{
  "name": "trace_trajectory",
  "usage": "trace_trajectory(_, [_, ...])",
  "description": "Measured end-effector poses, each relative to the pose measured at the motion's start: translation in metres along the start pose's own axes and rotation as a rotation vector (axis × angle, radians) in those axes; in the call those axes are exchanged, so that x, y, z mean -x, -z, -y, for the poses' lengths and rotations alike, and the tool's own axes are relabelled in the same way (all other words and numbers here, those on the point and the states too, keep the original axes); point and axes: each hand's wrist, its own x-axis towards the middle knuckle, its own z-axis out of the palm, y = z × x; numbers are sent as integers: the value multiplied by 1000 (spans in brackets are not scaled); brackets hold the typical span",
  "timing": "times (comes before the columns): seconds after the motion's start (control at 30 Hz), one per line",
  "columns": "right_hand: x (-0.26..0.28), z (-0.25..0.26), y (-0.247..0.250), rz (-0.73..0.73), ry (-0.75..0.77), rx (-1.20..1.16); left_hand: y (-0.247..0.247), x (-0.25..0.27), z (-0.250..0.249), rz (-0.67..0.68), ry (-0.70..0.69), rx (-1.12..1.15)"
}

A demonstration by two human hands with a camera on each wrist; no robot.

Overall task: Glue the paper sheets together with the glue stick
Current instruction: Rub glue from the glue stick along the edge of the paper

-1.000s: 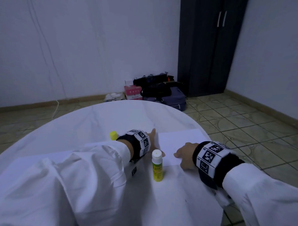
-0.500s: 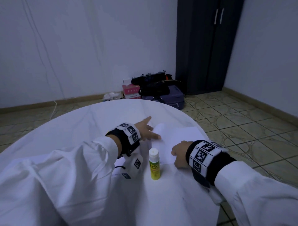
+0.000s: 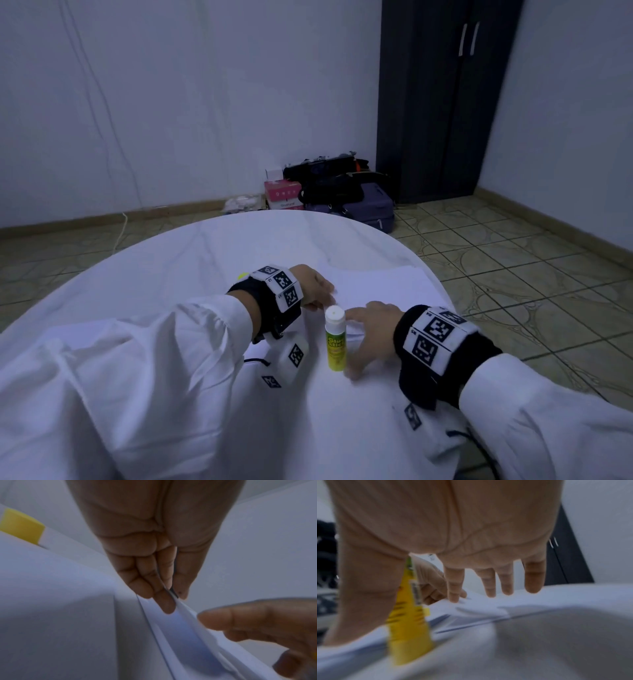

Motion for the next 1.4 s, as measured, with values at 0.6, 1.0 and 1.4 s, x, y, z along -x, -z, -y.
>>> trace_trajectory(0.6, [57, 65, -34, -132, 130, -569, 42, 189, 124, -3, 65, -413])
trace_trajectory(1.0, [60, 120, -29, -366, 303, -620, 37, 232, 164, 73, -26, -991])
trace_trajectory(1.4, [30, 209, -54, -297, 385, -396, 39, 229, 167, 96, -40, -997])
